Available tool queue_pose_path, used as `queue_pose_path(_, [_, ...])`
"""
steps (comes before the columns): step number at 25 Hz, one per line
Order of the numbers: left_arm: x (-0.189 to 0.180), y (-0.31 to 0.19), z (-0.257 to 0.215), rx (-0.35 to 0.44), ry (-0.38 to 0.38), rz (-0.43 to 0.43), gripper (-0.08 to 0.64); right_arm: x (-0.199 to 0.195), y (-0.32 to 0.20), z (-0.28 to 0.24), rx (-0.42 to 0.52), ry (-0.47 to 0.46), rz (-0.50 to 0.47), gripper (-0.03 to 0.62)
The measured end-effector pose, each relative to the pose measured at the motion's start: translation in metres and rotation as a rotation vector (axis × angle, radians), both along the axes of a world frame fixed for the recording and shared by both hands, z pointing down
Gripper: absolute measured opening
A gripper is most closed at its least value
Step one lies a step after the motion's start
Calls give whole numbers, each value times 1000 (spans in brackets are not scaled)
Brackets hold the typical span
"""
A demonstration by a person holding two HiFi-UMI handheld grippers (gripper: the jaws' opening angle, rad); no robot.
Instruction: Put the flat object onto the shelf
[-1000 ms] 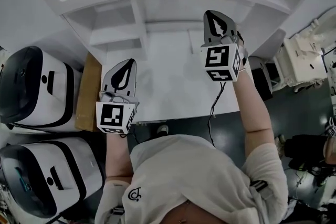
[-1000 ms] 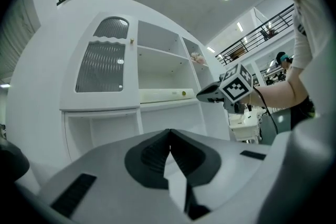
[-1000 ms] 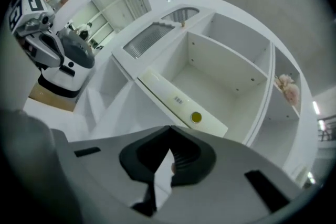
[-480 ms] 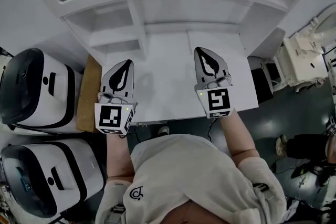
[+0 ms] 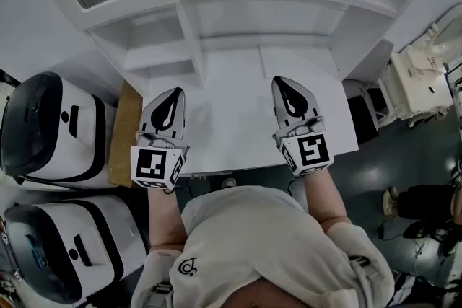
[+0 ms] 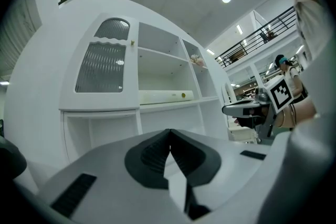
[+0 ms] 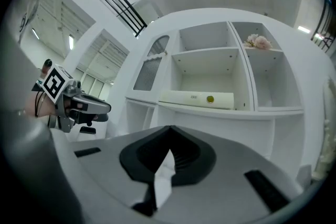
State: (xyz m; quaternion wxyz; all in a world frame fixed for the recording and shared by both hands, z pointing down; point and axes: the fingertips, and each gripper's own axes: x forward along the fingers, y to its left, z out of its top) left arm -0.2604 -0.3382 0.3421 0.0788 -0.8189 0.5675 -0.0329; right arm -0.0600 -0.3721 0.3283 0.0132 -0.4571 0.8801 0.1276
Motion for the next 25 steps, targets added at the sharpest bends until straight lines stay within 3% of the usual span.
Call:
queue_pose_path(8, [-4,-8,5,-15,-4,26,12,-5,-12,7,-18,-22,8,3])
queue_pose_path(16, [-4,-15,7,-22,-7,29,12,-7,-17,8,-6,16,23,3])
queue_pose_path(25, [-2,-20,10,-34,-10,44,12,-16,-19,10,-25,3,-10,3])
